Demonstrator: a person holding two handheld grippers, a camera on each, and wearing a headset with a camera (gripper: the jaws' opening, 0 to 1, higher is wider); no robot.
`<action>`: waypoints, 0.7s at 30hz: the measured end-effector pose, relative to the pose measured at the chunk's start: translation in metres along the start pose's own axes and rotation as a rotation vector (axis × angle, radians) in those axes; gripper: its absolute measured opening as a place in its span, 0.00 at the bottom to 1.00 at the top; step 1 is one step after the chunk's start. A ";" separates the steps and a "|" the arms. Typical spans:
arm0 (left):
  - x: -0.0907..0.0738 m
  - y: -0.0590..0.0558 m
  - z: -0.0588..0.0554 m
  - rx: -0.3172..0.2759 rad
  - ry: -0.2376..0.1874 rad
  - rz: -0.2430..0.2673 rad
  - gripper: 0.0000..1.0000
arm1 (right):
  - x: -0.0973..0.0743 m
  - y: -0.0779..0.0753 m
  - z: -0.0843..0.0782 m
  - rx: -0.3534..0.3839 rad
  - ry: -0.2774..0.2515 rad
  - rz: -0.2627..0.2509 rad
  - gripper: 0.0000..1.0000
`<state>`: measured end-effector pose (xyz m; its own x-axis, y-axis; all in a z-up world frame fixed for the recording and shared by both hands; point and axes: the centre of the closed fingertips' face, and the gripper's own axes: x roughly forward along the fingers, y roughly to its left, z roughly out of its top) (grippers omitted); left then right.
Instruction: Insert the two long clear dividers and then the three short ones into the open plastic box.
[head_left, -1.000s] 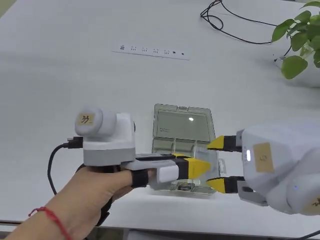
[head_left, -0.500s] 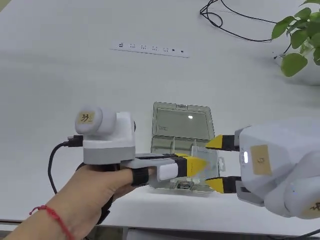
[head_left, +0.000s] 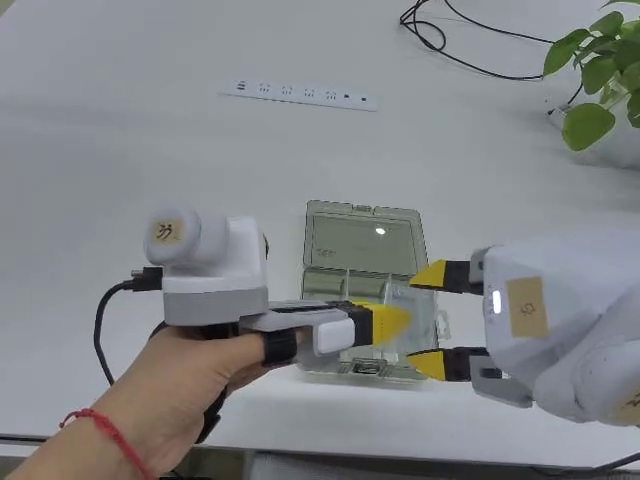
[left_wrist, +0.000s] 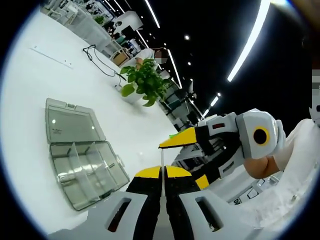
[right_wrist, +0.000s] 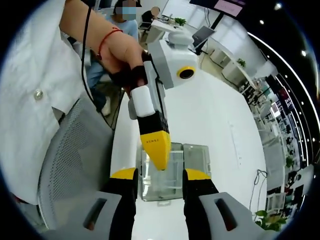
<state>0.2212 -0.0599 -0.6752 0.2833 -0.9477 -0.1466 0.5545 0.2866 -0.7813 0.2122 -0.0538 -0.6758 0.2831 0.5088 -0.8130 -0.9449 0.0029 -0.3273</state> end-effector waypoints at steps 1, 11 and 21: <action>-0.002 0.000 0.001 0.038 0.003 0.004 0.00 | -0.003 0.000 0.003 0.037 -0.029 0.020 0.36; -0.013 -0.024 0.001 0.419 0.055 -0.095 0.00 | -0.037 -0.013 0.017 0.247 -0.214 0.214 0.25; -0.015 -0.044 -0.015 0.630 0.134 -0.174 0.00 | -0.037 0.002 0.024 0.202 -0.217 0.408 0.15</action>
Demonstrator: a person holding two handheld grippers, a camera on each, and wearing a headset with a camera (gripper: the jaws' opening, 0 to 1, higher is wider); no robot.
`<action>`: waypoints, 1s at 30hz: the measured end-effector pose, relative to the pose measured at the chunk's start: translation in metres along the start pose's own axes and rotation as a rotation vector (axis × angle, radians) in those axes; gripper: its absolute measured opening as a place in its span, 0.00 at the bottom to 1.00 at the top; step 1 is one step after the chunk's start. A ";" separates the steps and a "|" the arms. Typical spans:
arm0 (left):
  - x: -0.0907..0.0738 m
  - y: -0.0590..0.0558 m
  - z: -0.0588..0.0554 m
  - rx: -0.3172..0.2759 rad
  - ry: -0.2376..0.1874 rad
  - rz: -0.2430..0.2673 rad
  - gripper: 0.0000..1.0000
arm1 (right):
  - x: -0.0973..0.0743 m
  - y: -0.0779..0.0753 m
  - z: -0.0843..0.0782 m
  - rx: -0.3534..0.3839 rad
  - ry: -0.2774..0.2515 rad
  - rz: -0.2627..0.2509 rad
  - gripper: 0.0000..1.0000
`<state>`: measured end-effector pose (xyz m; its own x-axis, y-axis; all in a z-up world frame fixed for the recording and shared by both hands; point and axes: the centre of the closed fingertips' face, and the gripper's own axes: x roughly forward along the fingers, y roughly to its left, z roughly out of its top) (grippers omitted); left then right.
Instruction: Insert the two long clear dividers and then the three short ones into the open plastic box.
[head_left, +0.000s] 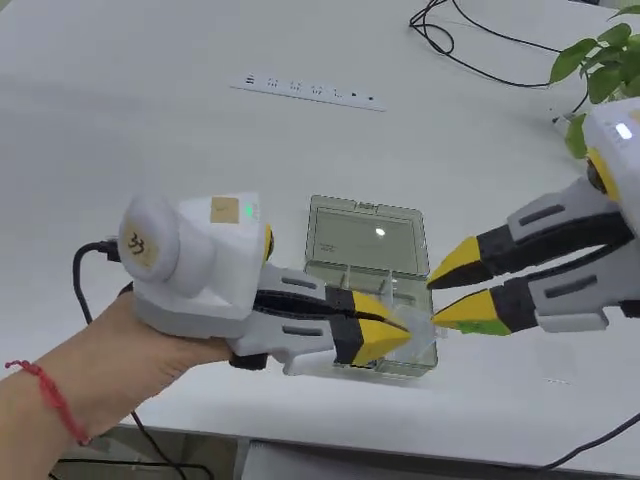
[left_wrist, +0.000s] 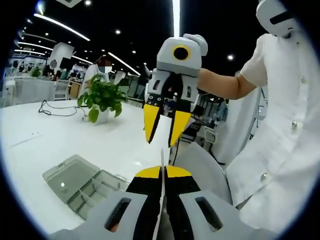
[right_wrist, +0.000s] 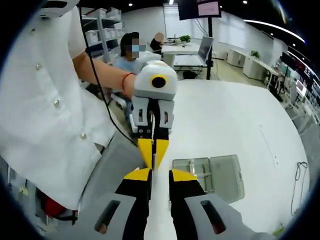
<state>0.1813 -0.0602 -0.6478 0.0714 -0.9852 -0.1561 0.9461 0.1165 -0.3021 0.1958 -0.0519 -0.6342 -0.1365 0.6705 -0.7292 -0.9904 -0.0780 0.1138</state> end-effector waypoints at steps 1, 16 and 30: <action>0.000 -0.002 0.000 0.020 0.000 -0.005 0.00 | 0.002 0.003 0.001 0.011 0.001 0.022 0.15; -0.004 -0.009 0.006 0.062 -0.022 -0.031 0.00 | 0.010 0.025 0.002 0.002 0.024 0.121 0.04; -0.002 -0.011 0.002 0.070 -0.010 -0.028 0.00 | 0.012 0.031 0.002 -0.008 0.025 0.120 0.03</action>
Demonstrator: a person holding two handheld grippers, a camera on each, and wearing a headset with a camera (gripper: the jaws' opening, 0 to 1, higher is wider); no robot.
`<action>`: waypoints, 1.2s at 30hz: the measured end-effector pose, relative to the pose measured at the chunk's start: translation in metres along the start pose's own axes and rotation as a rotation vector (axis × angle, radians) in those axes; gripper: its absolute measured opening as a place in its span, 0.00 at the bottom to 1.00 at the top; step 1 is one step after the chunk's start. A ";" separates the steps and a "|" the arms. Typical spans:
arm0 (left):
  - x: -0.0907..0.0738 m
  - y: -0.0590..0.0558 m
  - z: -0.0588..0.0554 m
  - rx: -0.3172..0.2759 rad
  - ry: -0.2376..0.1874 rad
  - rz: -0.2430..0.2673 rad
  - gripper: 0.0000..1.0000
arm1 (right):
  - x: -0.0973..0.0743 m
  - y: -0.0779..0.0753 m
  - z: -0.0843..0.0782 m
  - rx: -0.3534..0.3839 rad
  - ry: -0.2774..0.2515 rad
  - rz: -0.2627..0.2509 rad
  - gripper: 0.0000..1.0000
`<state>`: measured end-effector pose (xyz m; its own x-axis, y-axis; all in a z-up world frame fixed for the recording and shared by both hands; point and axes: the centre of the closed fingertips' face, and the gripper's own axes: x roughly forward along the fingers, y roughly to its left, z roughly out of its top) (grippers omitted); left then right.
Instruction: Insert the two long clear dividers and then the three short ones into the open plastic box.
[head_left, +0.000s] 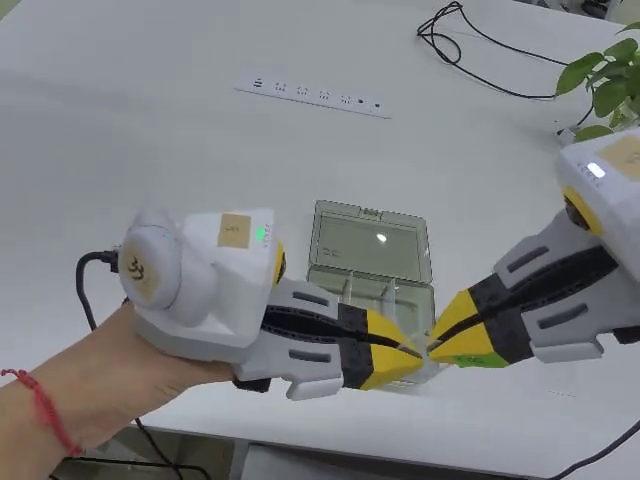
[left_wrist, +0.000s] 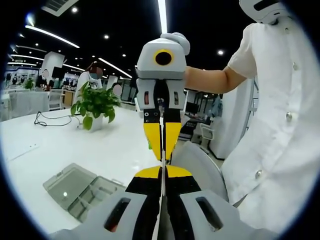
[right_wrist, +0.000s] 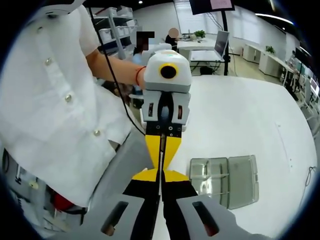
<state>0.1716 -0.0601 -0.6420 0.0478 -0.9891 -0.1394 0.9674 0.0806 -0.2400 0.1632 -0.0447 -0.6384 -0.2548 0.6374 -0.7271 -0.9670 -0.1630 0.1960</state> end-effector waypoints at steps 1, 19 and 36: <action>0.000 0.000 0.000 -0.008 0.000 0.002 0.00 | 0.000 0.000 0.000 -0.004 0.001 -0.002 0.03; -0.008 0.011 -0.011 -0.023 0.011 0.070 0.14 | -0.003 -0.009 0.000 -0.004 -0.001 -0.035 0.02; -0.039 0.041 -0.035 -0.070 0.040 0.232 0.54 | -0.008 -0.048 -0.012 0.018 0.010 -0.128 0.03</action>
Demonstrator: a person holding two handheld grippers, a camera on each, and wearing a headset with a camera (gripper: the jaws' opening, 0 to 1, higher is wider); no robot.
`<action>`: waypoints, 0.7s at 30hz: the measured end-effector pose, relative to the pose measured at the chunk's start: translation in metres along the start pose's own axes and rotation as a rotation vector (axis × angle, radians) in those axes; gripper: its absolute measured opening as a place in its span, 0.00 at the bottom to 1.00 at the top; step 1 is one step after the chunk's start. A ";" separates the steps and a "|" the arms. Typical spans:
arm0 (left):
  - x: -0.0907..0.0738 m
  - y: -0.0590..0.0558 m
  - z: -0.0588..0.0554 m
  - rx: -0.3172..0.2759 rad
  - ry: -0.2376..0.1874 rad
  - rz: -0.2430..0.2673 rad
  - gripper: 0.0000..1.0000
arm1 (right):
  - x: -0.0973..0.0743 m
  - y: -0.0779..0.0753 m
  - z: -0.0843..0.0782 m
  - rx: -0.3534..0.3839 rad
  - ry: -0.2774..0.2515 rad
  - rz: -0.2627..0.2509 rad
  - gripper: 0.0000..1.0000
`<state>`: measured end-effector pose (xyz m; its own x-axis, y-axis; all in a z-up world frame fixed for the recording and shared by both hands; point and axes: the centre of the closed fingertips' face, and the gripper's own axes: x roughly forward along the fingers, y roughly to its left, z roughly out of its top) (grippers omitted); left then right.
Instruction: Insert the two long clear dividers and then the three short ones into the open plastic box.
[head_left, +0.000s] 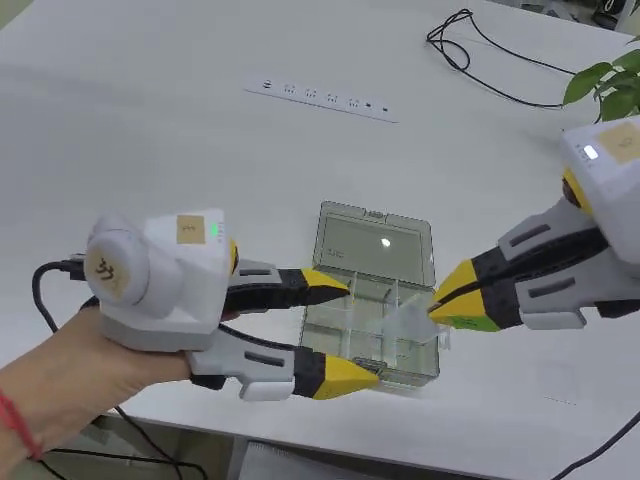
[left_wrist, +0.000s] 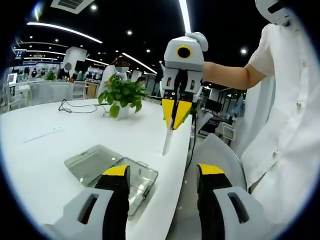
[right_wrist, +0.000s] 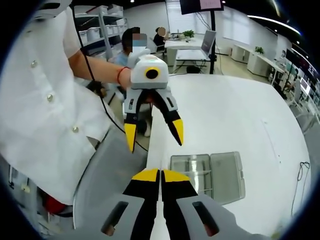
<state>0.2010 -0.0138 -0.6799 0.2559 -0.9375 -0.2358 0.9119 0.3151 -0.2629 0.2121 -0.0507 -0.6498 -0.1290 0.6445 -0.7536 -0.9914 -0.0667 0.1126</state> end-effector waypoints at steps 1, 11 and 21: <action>-0.001 0.001 -0.001 -0.002 0.000 0.003 0.56 | 0.001 -0.003 -0.001 0.002 0.002 -0.006 0.03; -0.005 0.014 -0.015 -0.013 0.025 0.047 0.76 | 0.020 -0.032 -0.017 0.003 0.032 -0.045 0.03; -0.005 0.027 -0.037 -0.056 0.069 0.079 0.93 | 0.048 -0.062 -0.041 0.035 0.030 -0.072 0.03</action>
<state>0.2131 0.0046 -0.7207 0.3015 -0.8977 -0.3214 0.8701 0.3968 -0.2922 0.2664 -0.0475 -0.7194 -0.0587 0.6232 -0.7799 -0.9968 0.0057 0.0796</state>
